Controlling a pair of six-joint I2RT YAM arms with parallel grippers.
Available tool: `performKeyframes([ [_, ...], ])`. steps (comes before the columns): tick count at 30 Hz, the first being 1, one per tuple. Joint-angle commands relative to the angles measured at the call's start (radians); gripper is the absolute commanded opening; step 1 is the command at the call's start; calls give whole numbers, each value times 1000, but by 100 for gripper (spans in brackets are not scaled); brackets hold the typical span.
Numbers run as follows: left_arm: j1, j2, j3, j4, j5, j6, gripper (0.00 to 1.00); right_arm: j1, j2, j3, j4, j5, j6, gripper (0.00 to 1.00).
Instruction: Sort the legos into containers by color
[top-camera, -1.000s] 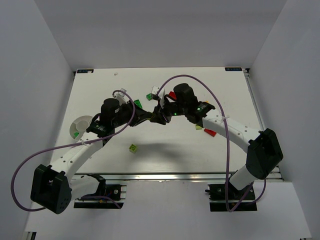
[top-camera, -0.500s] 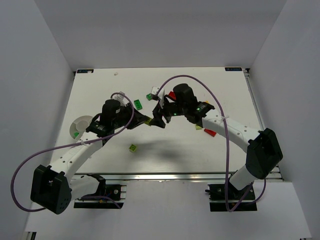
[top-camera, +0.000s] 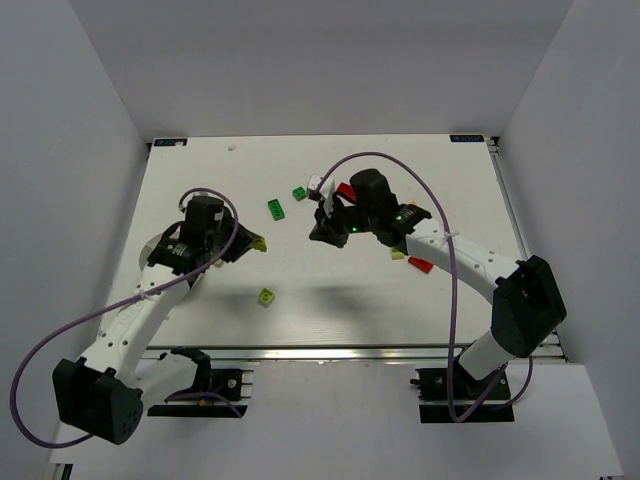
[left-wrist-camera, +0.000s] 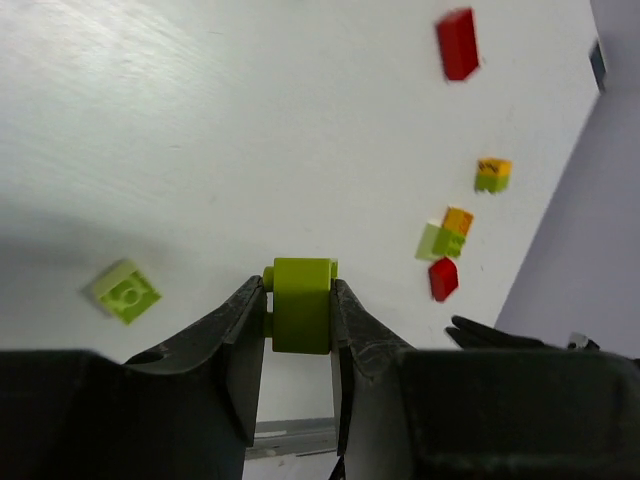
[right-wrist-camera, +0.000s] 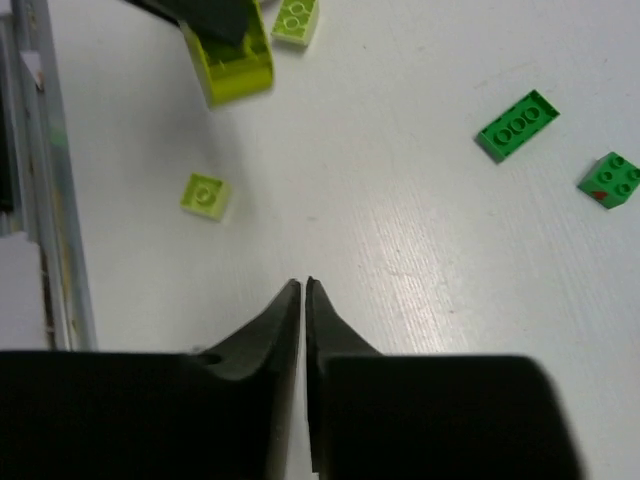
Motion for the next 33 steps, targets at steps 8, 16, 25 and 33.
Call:
performKeyframes([
  [8, 21, -74, 151, -517, -341, -211, 0, -35, 3, 13, -19, 38, 33, 1],
  [16, 32, -38, 207, -718, -472, -217, 0, -47, 11, 9, -13, 27, 45, 11],
  [25, 144, 54, 260, -746, -566, -70, 0, -88, 17, 15, -9, 18, 41, 43],
  [33, 241, 163, 307, -739, -636, 56, 0, -107, 18, 18, -12, 19, 27, 68],
])
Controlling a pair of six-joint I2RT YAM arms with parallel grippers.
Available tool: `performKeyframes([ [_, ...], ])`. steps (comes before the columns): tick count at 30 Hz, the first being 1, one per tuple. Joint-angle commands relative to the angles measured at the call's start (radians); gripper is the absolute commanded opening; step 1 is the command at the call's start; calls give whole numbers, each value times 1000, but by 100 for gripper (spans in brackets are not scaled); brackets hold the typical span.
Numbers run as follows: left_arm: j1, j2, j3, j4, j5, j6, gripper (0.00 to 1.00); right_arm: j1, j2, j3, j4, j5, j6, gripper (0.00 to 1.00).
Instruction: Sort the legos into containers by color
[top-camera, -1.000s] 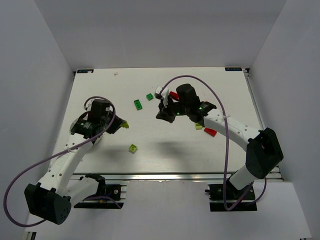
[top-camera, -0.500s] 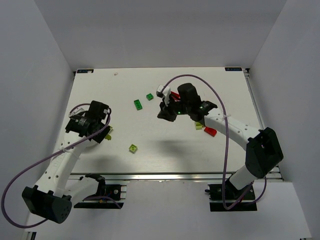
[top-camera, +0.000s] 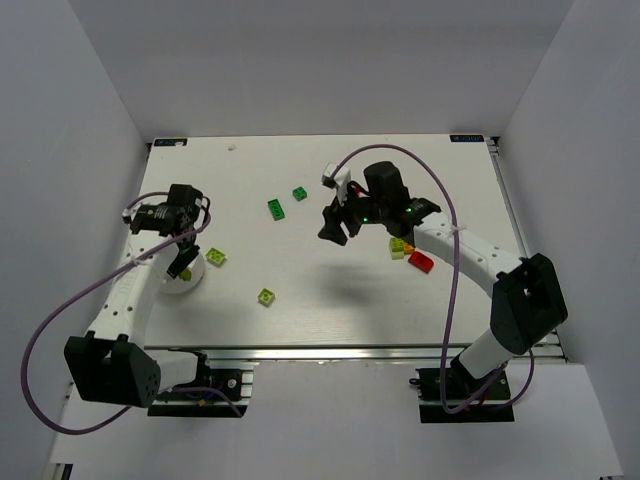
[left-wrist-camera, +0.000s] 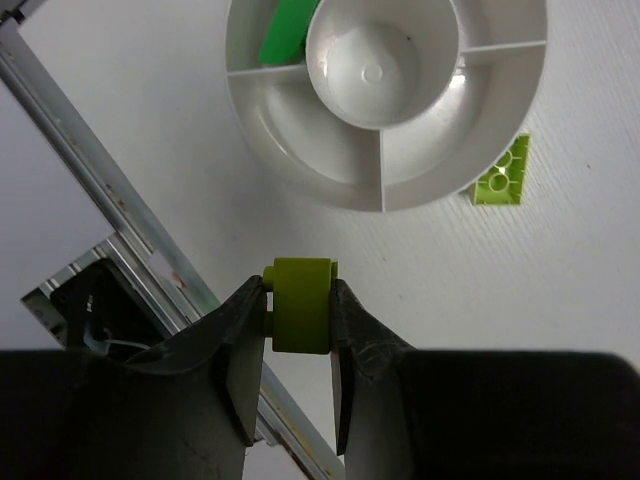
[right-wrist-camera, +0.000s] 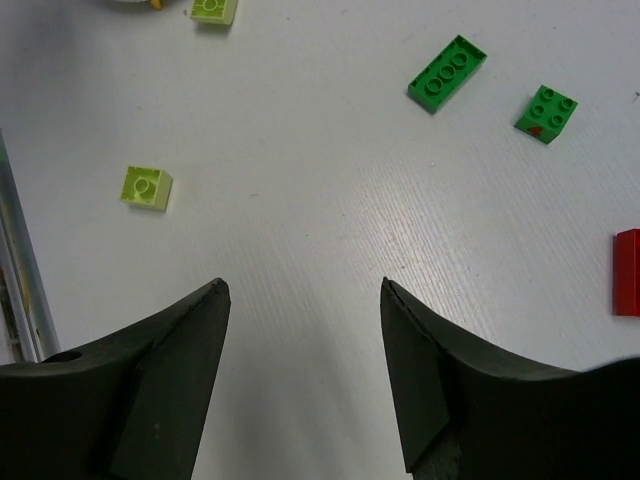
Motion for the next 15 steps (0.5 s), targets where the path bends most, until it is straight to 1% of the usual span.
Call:
performKeyframes([
  [1, 30, 20, 39, 12, -76, 69, 0, -11, 12, 22, 4, -5, -7, 67],
  [4, 58, 40, 39, 51, -80, 95, 0, -18, 15, 24, -1, -15, -6, 63],
  [7, 85, 60, 39, 90, -74, 118, 0, -26, 20, 27, -1, -19, -4, 61],
  [14, 122, 87, 38, 158, -83, 130, 0, -47, 24, 28, 4, -24, 2, 61],
  [15, 157, 89, 31, 176, -80, 130, 0, -50, 26, 28, 4, -25, 5, 61],
])
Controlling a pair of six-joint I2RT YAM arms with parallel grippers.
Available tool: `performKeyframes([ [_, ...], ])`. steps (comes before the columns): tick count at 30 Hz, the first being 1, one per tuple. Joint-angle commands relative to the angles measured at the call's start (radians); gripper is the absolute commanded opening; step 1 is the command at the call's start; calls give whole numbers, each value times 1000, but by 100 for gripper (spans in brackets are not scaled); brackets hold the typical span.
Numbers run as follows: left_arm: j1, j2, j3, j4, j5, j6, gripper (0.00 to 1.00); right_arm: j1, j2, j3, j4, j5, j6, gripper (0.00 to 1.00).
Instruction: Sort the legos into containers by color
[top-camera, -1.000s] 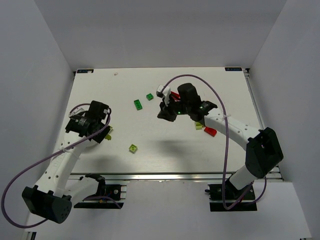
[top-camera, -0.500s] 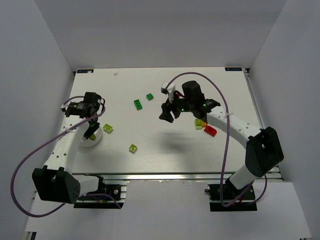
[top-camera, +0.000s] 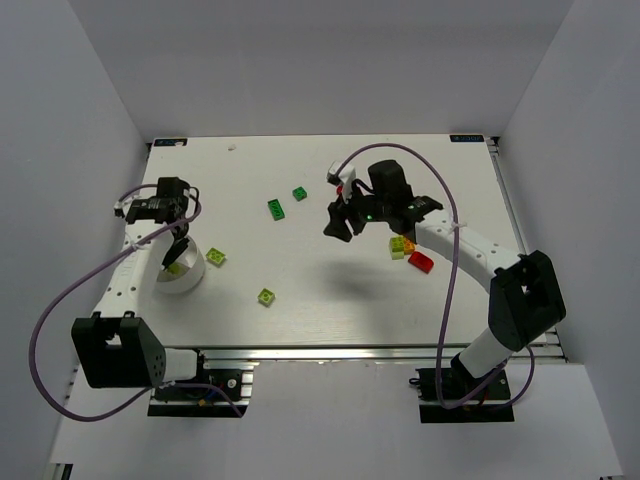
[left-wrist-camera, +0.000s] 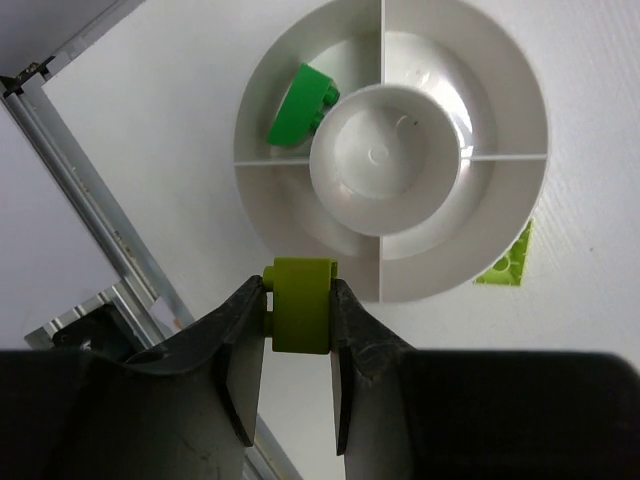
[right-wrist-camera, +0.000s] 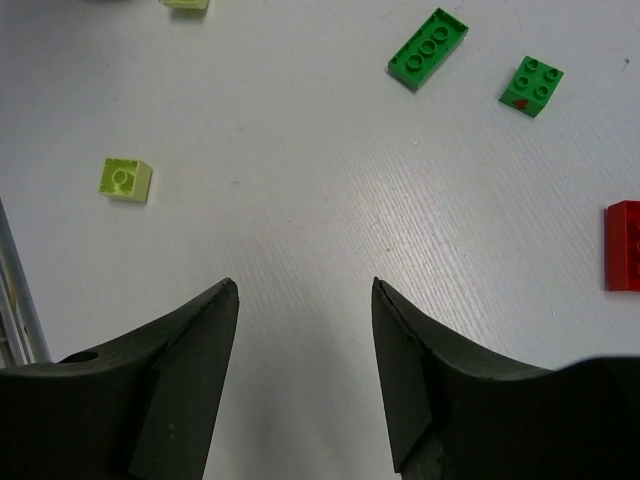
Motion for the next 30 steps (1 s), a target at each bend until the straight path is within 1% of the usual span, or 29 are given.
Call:
performKeyframes([
  [1, 41, -5, 21, 72, -28, 10, 0, -14, 9, 30, 15, -22, 5, 61],
  [7, 84, 12, -17, 123, -18, -5, 0, -33, 7, 32, 12, -18, 2, 63],
  [18, 113, 24, -85, 161, 14, -34, 0, -51, 9, 39, 1, -22, 0, 65],
  [19, 113, 21, -86, 161, 14, -37, 1, -51, 9, 39, 0, -23, 0, 66],
  [20, 115, 21, -88, 161, 14, -40, 5, -51, 10, 42, -3, -23, -1, 66],
  [21, 115, 15, -89, 161, 14, -42, 11, -51, 9, 44, -3, -23, -3, 66],
  [24, 115, 3, -94, 155, 11, -49, 24, -51, 7, 44, -8, -25, -5, 67],
  [25, 115, -10, -97, 152, 9, -56, 32, -51, 7, 44, -8, -26, -5, 67],
  [27, 115, -23, -109, 149, 8, -62, 41, -51, 6, 41, -8, -28, -5, 67],
  [28, 113, -36, -114, 148, 6, -71, 47, -51, 4, 41, -9, -31, -5, 67],
  [29, 115, -42, -120, 148, 6, -74, 51, -51, 4, 39, -9, -32, -5, 67],
  [30, 115, -51, -126, 148, 6, -82, 58, -51, 3, 39, -11, -37, -5, 67],
])
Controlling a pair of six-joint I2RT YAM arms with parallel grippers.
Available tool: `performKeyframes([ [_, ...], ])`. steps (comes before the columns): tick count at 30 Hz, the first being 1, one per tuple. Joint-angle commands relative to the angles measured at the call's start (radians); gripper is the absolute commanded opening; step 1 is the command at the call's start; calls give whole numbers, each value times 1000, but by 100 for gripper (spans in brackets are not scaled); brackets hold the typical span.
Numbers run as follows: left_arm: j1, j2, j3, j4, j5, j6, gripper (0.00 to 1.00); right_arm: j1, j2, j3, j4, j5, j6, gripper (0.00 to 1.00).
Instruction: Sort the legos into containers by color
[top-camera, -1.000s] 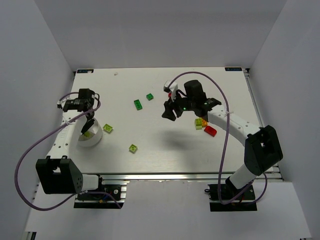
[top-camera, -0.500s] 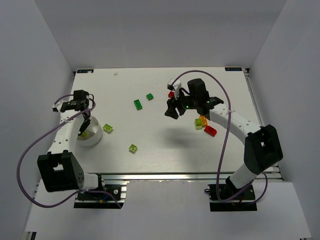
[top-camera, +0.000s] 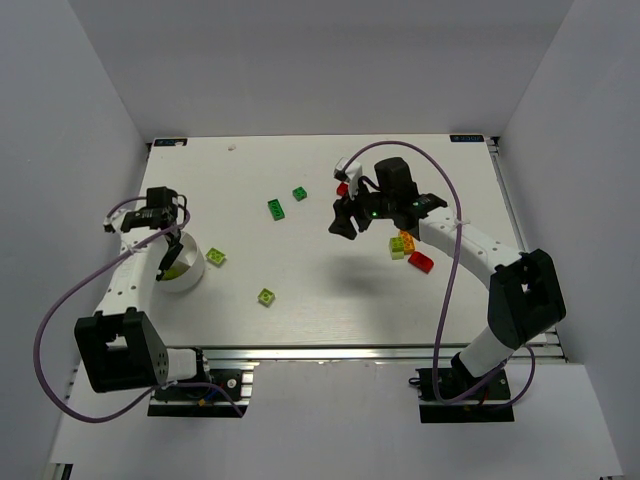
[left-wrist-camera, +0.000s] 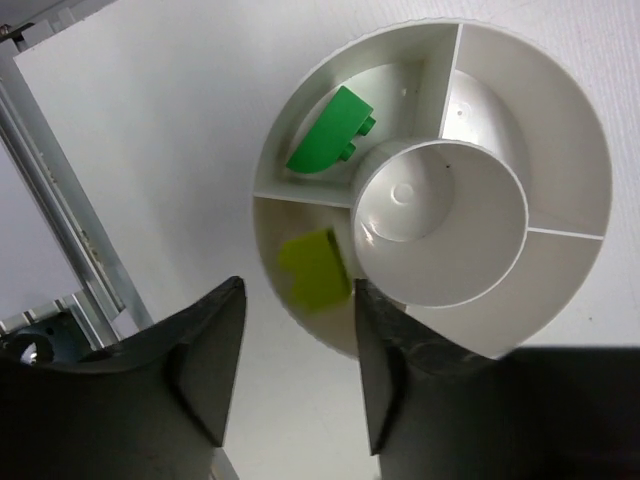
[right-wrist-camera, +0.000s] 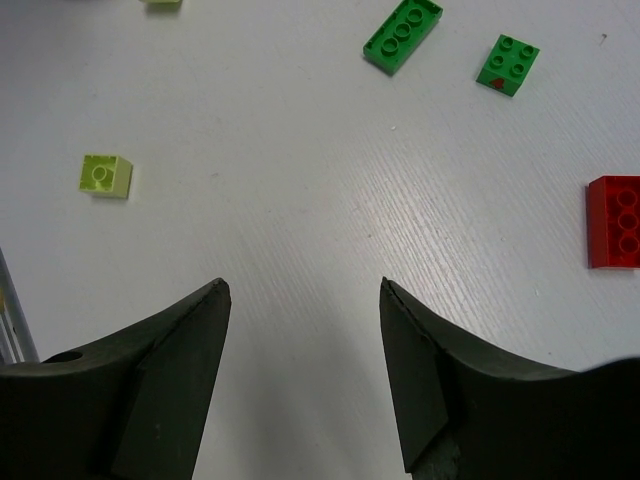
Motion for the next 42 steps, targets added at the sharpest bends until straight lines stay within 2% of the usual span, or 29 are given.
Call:
performKeyframes([
  [1, 5, -56, -18, 3, -10, -37, 60, -5, -7, 39, -2, -25, -3, 67],
  [6, 7, -73, -13, -4, -9, -52, 70, -5, -11, 42, -13, -33, -10, 67],
  [10, 7, -100, 37, -13, 31, -40, 66, -5, -17, 57, -51, -71, -50, 68],
  [13, 7, -151, 50, 41, 117, 9, 39, -16, -29, 62, -79, -62, -50, 69],
  [14, 5, -168, 44, 68, 152, 28, 22, -23, -27, 63, -91, -54, -46, 70],
  [16, 5, -231, 24, 186, 245, 109, 14, -66, -21, 71, -123, -33, -18, 70],
  [17, 5, -254, -10, 240, 367, 133, 14, -84, -5, 86, -170, -25, -9, 70],
  [19, 7, -321, -54, 403, 506, 189, 26, -158, 18, 112, -227, 4, 23, 69],
  [20, 5, -340, -77, 458, 646, 193, 38, -186, 44, 138, -282, 12, 34, 69],
  [21, 5, -367, -123, 507, 701, 187, 60, -239, 60, 151, -307, 39, 60, 69],
  [25, 5, -386, -208, 662, 849, 140, 89, -321, 127, 200, -392, 189, 66, 69],
  [28, 5, -394, -265, 737, 918, 103, 95, -348, 149, 234, -442, 272, 54, 70],
  [34, 3, -394, -291, 808, 978, 69, 95, -353, 177, 229, -492, 348, 63, 67],
  [42, 3, -403, -305, 822, 996, 45, 95, -339, 163, 134, -472, 311, 191, 66],
])
